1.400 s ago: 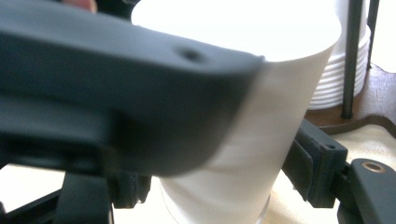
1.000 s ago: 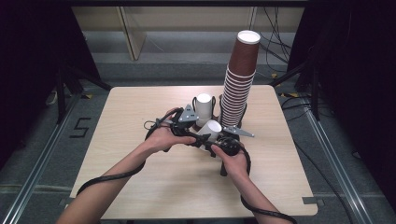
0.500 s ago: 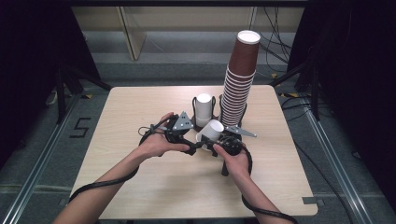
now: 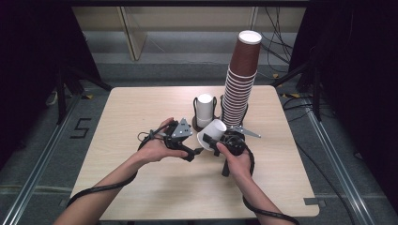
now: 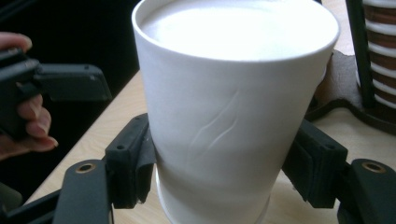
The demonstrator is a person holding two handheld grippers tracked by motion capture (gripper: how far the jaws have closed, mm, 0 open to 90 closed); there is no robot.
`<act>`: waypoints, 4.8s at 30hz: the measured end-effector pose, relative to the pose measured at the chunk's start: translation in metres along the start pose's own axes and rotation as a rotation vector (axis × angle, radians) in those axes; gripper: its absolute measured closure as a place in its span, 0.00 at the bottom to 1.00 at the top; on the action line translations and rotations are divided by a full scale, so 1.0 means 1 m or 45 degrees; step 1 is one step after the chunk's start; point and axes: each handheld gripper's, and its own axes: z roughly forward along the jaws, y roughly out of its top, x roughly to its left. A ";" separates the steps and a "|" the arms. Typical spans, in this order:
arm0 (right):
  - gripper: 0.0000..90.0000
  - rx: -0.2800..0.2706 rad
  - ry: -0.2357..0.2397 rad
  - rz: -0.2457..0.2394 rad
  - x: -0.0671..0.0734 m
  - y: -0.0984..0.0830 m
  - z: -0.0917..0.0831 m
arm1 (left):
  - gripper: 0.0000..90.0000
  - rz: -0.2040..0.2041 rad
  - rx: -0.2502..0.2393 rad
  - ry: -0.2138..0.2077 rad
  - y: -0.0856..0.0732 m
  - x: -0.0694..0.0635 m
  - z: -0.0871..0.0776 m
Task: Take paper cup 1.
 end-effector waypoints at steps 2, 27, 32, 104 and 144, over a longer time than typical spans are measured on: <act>0.35 -0.004 0.027 0.082 -0.001 0.001 -0.002 | 0.07 0.024 0.012 -0.009 -0.001 0.000 -0.001; 0.36 0.063 0.110 0.348 -0.003 -0.001 -0.014 | 0.04 0.039 -0.048 -0.119 -0.008 -0.012 0.028; 0.36 0.033 0.109 0.259 -0.007 -0.003 -0.013 | 0.04 0.011 -0.059 -0.123 -0.007 -0.011 0.038; 0.32 0.026 0.116 0.133 -0.001 -0.003 -0.012 | 0.19 -0.038 -0.085 -0.101 -0.012 -0.009 0.048; 0.22 0.119 0.145 -0.058 0.000 0.001 -0.037 | 0.37 0.008 0.032 -0.070 -0.015 0.006 0.023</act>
